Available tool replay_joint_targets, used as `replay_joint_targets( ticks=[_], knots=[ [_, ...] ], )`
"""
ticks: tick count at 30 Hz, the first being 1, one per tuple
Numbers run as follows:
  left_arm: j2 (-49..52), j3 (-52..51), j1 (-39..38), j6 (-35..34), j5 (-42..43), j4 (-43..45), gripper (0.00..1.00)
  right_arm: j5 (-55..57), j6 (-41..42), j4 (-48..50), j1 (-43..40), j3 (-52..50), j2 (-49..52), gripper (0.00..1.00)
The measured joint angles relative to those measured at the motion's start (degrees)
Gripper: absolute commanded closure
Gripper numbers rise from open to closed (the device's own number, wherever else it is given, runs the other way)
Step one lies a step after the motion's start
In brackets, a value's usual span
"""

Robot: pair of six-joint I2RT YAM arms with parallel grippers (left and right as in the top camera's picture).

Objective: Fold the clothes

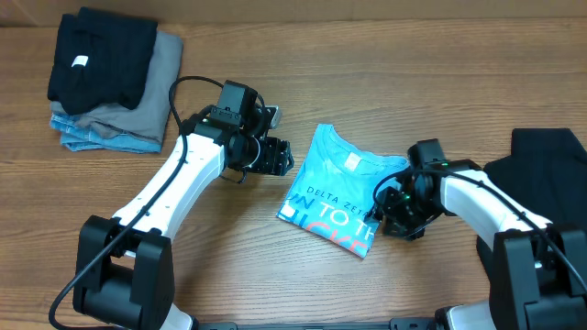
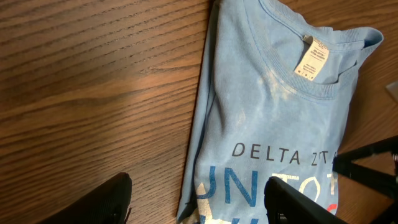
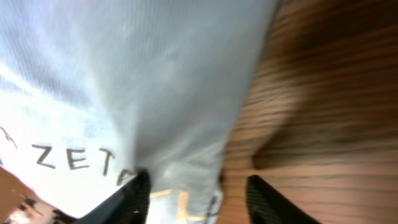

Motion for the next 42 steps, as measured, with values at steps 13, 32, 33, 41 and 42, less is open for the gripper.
replay_joint_targets(
  ticks=[13, 32, 33, 41, 42],
  knots=[
    [0.02, 0.00, 0.00, 0.00, -0.02, 0.15, 0.28, 5.75, -0.33, -2.84, -0.98, 1.07, 0.00, 0.96],
    [3.87, 0.00, -1.75, 0.00, 2.89, 1.18, 0.21, 5.60, -7.13, -11.06, -3.82, 19.56, 0.00, 0.68],
    [5.33, 0.00, -1.81, 0.00, 3.80, 1.36, 0.21, 4.81, -7.17, -9.75, -3.34, 18.62, 0.00, 0.69],
    [14.78, -0.09, -1.84, 0.00, 12.31, 7.02, 0.19, 1.01, -3.02, 1.73, -0.22, 5.99, 0.90, 0.81],
    [14.93, -0.09, -1.86, 0.00, 13.05, 7.43, 0.19, 0.92, -2.34, 2.64, -0.24, 4.72, 0.92, 0.81]
  ],
)
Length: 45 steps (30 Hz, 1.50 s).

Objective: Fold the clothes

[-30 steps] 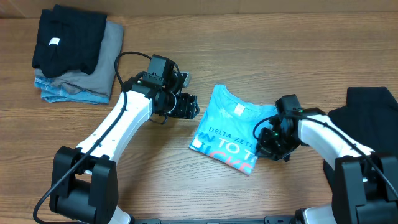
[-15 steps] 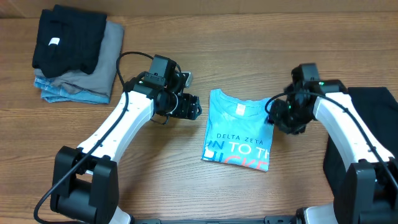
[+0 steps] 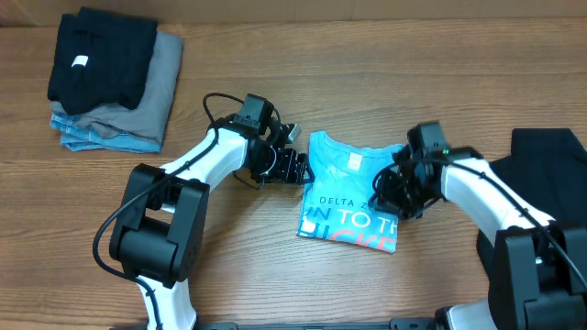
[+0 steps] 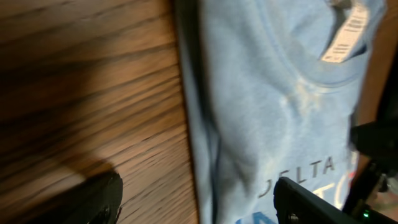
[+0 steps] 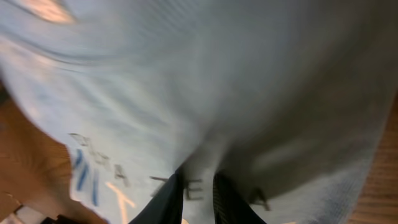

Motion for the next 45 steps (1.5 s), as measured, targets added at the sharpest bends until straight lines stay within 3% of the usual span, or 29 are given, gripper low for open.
replay_joint_targets(
  ticks=[5, 16, 20, 23, 28, 29, 30, 32, 33, 38, 40, 45],
  knots=[
    [1.09, 0.07, -0.07, -0.04, 3.34, 0.13, 0.23, -0.85, 2.67, 3.19, 0.02, -4.96, 0.04, 0.82],
    [7.58, 2.38, -3.89, -6.29, 15.85, 2.64, 0.38, -1.38, 3.93, 3.76, -0.04, -5.42, 0.04, 0.83],
    [8.59, 2.32, -4.39, -8.85, 17.33, 4.11, 0.51, -1.44, 3.93, 4.00, -0.04, -5.51, 0.04, 0.83],
    [8.98, 2.08, -4.39, -9.86, 17.31, 4.94, 0.69, -1.62, 3.91, 4.22, -0.04, -5.57, 0.04, 0.83],
    [9.92, 1.44, -5.16, -11.23, 16.79, 7.37, 0.88, -1.62, 4.02, 4.20, -0.04, -5.60, 0.04, 0.87],
    [10.08, 1.36, -5.25, -11.23, 16.87, 7.76, 0.87, -1.62, 4.11, 4.17, -0.04, -5.64, 0.04, 0.87],
    [10.12, 1.31, -5.29, -11.23, 17.05, 7.93, 0.76, -1.62, 4.15, 4.20, -0.04, -5.64, 0.04, 0.86],
    [10.12, 1.29, -5.33, -11.26, 17.46, 7.96, 0.37, -1.64, 4.15, 4.24, -0.04, -5.68, 0.04, 0.85],
    [10.10, 1.38, -5.35, -11.23, 18.80, 8.15, 0.30, -1.66, 4.15, 4.28, -0.04, -5.68, 0.04, 0.85],
    [9.29, 2.10, -5.95, -11.47, 21.79, 8.63, 0.25, -1.70, 4.20, 4.17, -0.04, -5.68, 0.04, 0.85],
    [9.29, 2.03, -6.16, -11.54, 21.81, 9.16, 0.32, -1.75, 4.22, 4.24, -0.04, -5.68, 0.04, 0.85],
    [9.60, 1.75, -8.31, -13.14, 17.86, 10.32, 0.76, -1.77, 4.31, 4.37, -0.04, -5.68, 0.04, 0.85]
  ],
)
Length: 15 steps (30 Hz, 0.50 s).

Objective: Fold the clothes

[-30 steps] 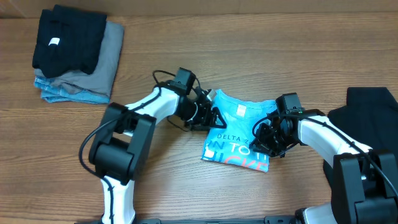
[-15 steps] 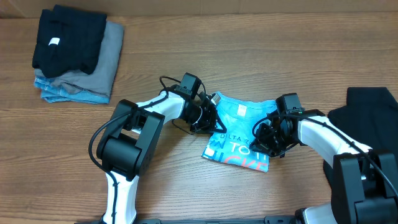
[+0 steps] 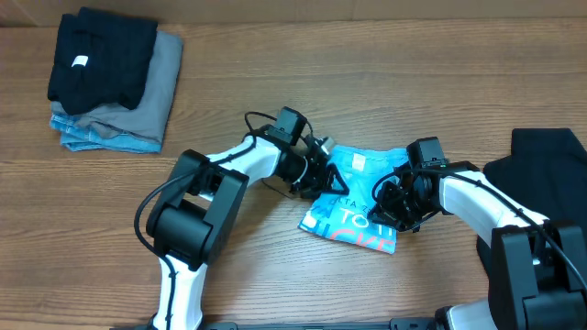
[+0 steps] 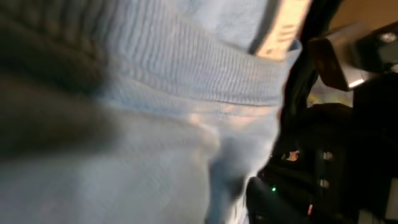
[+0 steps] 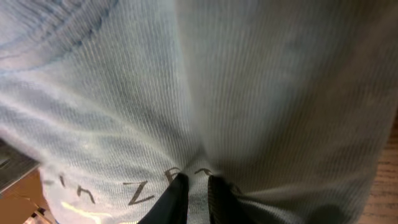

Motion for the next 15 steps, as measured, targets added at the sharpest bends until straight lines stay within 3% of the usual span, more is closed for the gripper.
replay_joint_targets(
  ticks=[3, 10, 15],
  knots=[
    [0.37, -0.22, -1.11, -0.98, -1.79, 0.37, 0.96, 0.00, 0.04, -0.15, 0.00, 0.00, 0.00, 0.87],
    [0.37, 0.13, -0.94, -0.85, -2.01, -1.01, 0.96, 0.07, -0.02, -3.06, -0.07, 0.09, 0.00, 0.92],
    [-0.37, 2.54, 2.12, 2.64, -4.20, -13.22, 0.96, 0.15, -2.73, -11.82, -0.70, 3.58, -1.31, 0.91]
  ],
)
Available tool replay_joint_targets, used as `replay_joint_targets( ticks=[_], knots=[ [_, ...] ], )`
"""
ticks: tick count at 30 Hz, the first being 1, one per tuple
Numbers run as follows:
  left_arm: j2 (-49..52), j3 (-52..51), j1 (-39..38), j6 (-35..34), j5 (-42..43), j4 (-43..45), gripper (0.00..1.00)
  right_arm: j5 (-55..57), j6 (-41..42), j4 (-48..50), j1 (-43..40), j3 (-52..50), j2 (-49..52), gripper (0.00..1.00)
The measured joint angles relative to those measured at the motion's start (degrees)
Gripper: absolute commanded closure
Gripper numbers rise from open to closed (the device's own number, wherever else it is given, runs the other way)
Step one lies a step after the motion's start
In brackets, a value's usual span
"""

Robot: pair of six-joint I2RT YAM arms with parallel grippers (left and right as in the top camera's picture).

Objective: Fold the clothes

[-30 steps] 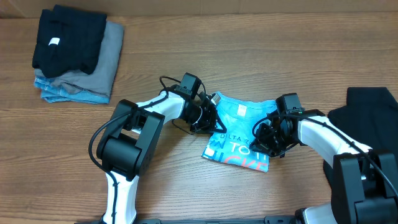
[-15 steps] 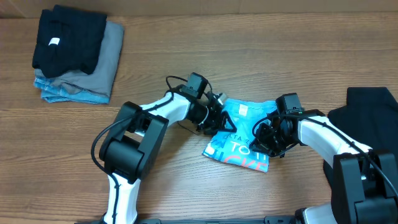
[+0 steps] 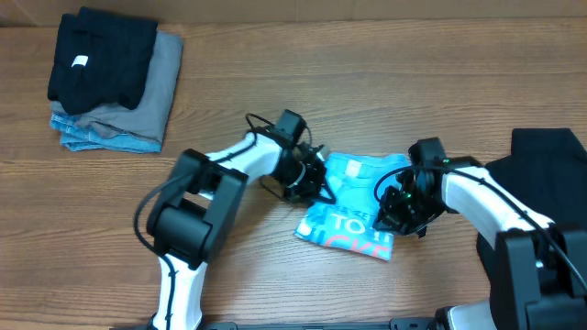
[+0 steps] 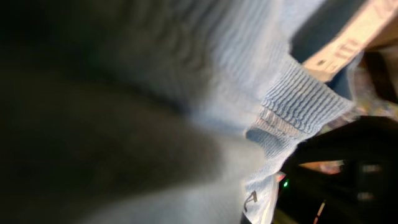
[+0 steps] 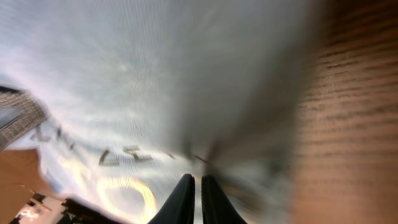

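A light blue T-shirt (image 3: 353, 194) with printed lettering lies folded and rumpled mid-table. My left gripper (image 3: 312, 181) is at its left, collar-side edge. In the left wrist view the ribbed collar (image 4: 292, 99) and its neck label (image 4: 348, 37) fill the frame and hide the fingers; the gripper seems shut on the cloth. My right gripper (image 3: 396, 209) is at the shirt's right edge. In the right wrist view its fingers (image 5: 186, 193) are pressed together on the blue fabric (image 5: 143, 81).
A stack of folded clothes (image 3: 110, 78), black on grey on blue, sits at the far left of the wooden table (image 3: 275, 275). A black garment (image 3: 550, 165) lies at the right edge, behind my right arm.
The shirt's collar end has dropped flatter and its lower edge has shifted a little towards the front. Both grippers remain at its sides; the right wrist view now shows bare wood to the right.
First the shirt lay flat and tilted, the left gripper open to its left and the right gripper open at its right edge. Then the right was shut on cloth and the left stood open at the collar side. Later the left was buried in cloth, and the shirt is now bunched.
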Motion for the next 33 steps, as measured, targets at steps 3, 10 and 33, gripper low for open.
replay_joint_targets(
  ticks=[3, 10, 33],
  knots=[
    [-1.88, 2.93, 4.61, 3.43, -2.12, -6.34, 0.96, 0.31, -2.54, -4.37, -0.28, 5.38, -2.67, 0.90],
    [-10.84, 14.71, 15.45, 8.61, -4.90, -11.34, 0.96, 0.28, -5.03, -7.89, -0.46, 16.20, -8.13, 0.90],
    [-11.96, 39.69, 49.35, 3.67, -12.22, 1.57, 0.96, 0.31, -5.42, -10.12, -0.48, 17.44, -8.39, 0.90]
  ],
)
